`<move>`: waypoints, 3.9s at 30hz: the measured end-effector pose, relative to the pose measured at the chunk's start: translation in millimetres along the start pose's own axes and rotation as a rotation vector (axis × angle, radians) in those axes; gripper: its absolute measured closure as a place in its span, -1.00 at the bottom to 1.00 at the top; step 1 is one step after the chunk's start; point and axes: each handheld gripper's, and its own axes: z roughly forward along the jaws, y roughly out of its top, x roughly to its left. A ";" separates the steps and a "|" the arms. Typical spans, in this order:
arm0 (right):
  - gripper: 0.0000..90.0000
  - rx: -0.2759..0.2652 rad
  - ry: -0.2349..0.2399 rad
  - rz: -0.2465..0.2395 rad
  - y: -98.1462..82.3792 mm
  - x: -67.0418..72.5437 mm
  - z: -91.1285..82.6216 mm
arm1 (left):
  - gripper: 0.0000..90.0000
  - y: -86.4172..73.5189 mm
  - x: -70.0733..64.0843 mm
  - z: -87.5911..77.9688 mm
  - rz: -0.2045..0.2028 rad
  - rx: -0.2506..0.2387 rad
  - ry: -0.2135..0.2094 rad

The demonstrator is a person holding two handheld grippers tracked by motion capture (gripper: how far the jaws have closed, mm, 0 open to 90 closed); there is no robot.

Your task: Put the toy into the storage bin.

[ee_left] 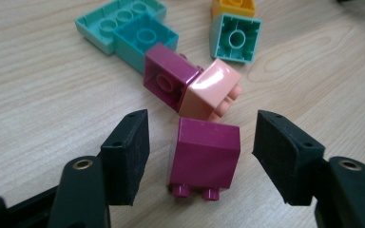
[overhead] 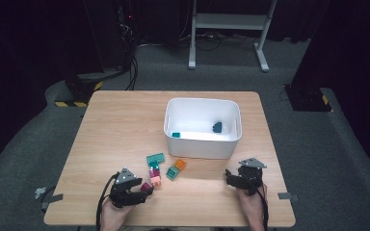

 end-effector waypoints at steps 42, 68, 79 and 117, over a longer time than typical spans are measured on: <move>-0.60 0.000 0.000 0.000 0.0 0.0 0.0 | 0.30 5.4 6.1 -11.4 -0.002 -0.039 0.004; -0.61 0.001 0.000 0.005 0.3 0.5 0.4 | 0.30 42.2 18.5 -27.0 -0.023 -0.094 -0.013; -0.61 0.001 0.000 0.004 0.3 0.4 0.4 | 0.30 68.0 26.0 -34.0 -0.030 -0.118 -0.035; -0.61 0.002 0.000 0.004 0.2 0.4 0.3 | 0.30 138.4 28.5 -43.5 0.027 -0.129 -0.075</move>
